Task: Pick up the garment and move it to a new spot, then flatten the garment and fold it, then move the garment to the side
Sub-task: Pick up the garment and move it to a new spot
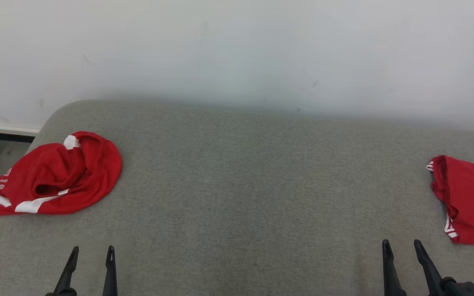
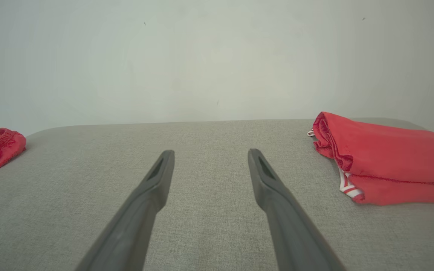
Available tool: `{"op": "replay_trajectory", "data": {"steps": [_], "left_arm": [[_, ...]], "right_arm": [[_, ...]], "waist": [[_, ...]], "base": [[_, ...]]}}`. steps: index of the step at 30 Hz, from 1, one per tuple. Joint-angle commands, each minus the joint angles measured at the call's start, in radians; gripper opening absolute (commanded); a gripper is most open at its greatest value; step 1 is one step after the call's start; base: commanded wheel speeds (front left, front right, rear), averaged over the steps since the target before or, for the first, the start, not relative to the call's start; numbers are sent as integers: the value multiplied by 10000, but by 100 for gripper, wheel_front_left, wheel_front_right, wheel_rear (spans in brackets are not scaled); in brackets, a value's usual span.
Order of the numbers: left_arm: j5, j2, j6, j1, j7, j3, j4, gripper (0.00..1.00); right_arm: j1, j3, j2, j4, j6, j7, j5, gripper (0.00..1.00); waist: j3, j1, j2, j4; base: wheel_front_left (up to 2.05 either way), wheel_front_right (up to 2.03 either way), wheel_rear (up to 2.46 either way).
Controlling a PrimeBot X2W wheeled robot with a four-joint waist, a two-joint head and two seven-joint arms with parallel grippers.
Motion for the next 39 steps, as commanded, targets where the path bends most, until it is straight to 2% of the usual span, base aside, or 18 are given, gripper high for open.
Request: {"op": "replay_trajectory", "data": {"steps": [1, 9, 20, 28, 39], "left_arm": [[-11, 76, 47, 57, -38, 28, 23, 100], [-30, 224, 110, 92, -36, 89, -1, 100], [-126, 371, 228, 265, -31, 140, -17, 100], [-292, 320, 499, 533, -33, 329, -293, 100], [-369, 451, 487, 234, 35, 258, -343, 100]], "right_arm": [[13, -19, 8, 36, 10, -27, 65, 100], [44, 3, 8, 102, 10, -28, 134, 100], [-57, 181, 7, 180, 10, -27, 173, 100], [-389, 438, 4, 357, 10, -28, 51, 100], [-396, 464, 5, 407, 10, -28, 117, 100]], "waist": [[-15, 0, 0, 752], [-77, 0, 0, 2219], [-112, 0, 0, 3546], [71, 0, 0, 3688], [70, 0, 0, 3641]], "base": [[0, 0, 0], [0, 0, 0], [0, 0, 0], [0, 0, 0], [0, 0, 0]]}}
